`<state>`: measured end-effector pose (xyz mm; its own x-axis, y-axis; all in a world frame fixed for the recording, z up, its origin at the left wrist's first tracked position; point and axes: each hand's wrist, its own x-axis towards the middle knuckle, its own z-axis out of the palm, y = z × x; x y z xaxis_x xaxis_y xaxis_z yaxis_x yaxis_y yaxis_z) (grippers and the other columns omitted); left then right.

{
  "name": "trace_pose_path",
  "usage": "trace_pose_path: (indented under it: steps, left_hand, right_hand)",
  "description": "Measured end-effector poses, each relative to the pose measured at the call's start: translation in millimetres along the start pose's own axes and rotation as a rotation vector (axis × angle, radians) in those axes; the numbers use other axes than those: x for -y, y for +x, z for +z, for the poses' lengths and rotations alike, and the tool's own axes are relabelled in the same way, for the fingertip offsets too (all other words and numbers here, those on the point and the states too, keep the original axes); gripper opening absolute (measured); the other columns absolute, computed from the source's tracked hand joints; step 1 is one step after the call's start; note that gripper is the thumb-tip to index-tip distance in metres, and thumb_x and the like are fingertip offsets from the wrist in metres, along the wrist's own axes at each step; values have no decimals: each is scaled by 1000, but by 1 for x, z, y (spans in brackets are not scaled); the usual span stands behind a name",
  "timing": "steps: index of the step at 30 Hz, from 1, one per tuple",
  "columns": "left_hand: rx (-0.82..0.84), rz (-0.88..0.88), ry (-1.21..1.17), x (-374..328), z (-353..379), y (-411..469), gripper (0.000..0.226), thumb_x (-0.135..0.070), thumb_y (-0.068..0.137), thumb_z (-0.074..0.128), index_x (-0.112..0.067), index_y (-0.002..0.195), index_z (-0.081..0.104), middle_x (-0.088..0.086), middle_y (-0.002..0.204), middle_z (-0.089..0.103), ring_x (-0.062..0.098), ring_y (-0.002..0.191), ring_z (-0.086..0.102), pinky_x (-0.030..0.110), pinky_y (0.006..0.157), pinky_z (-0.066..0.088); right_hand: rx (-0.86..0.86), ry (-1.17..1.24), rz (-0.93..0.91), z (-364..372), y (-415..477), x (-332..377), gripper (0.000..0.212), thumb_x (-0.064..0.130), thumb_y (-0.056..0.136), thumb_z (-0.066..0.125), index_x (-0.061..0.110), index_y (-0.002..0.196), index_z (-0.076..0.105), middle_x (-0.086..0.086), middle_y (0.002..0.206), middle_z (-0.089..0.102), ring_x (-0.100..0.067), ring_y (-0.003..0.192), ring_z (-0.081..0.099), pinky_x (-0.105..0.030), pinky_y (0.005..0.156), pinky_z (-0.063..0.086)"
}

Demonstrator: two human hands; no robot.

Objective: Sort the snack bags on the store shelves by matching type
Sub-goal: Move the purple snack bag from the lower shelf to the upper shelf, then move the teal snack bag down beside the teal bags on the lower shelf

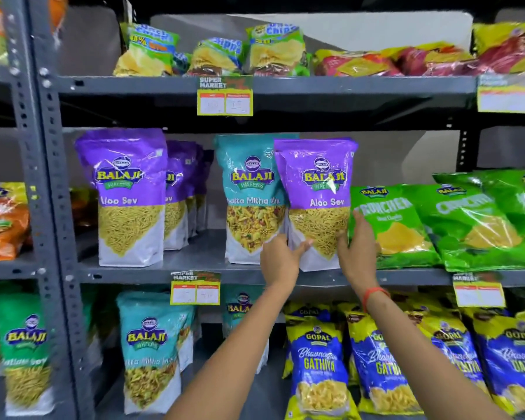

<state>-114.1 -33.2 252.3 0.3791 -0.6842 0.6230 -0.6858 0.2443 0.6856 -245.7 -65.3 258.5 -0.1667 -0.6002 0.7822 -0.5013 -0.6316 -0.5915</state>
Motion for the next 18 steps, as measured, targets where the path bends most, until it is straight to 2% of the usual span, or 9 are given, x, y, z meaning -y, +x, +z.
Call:
trace_pose_path:
  steps: [2,3,5,6,9,12,15,16,18]
  left_hand:
    - [-80,71,8,6,-3,-7,55,-56,82,64,-11,61,42,10,54,47,31,54,43,38,46,26]
    - [-122,100,-12,7,-6,-11,52,-54,84,63,-7,66,52,13,59,55,31,58,50,40,49,35]
    - [-213,142,-60,10,-16,-14,47,-49,87,60,-4,94,68,17,89,74,33,83,66,42,69,49]
    - [-250,151,-77,12,-22,-14,47,-47,89,59,-5,109,67,14,105,74,31,96,67,40,78,50]
    - [-342,206,-90,25,-43,-3,54,-40,90,60,-7,132,54,12,132,63,27,119,57,28,93,41]
    - [-406,232,-11,52,-60,19,84,-49,81,64,-4,144,33,16,150,42,29,135,38,31,111,27]
    - [-194,70,-73,75,-76,39,110,-60,72,65,-8,152,10,11,163,15,25,149,17,40,121,18]
    - [-74,1,-113,81,-80,46,112,-57,72,69,-10,153,7,9,164,13,24,150,17,41,121,19]
    - [135,-107,-150,91,-84,61,111,-56,71,75,-12,152,14,9,161,23,25,146,27,43,119,29]
  right_hand:
    - [-136,9,-91,9,-12,7,45,4,88,45,-2,133,40,-26,137,46,-32,131,37,-29,111,24]
    - [-172,25,-138,13,-17,13,44,3,87,44,-1,131,42,-25,135,47,-27,129,35,-21,112,21]
    - [-201,77,-206,24,-26,28,43,-1,87,44,0,130,43,-24,133,46,-20,127,34,-12,111,16]
    - [-202,111,-223,31,-29,35,43,-2,87,44,1,130,44,-22,133,45,-19,127,34,-14,112,18]
    - [-202,188,-253,50,-35,56,41,4,87,42,4,127,46,-19,131,45,-18,124,37,-26,111,27]
    - [-106,218,-254,73,-39,67,39,11,89,41,3,126,47,-20,129,47,-18,123,37,-29,110,28]
    - [49,215,-184,98,-46,72,45,13,91,39,2,134,39,-20,141,41,-25,133,33,-28,114,21]
    - [87,211,-147,105,-48,73,48,15,91,38,1,137,35,-19,146,37,-27,137,30,-25,114,16]
    - [129,221,-83,113,-50,72,53,19,91,35,0,140,29,-19,152,31,-28,142,25,-20,113,10]
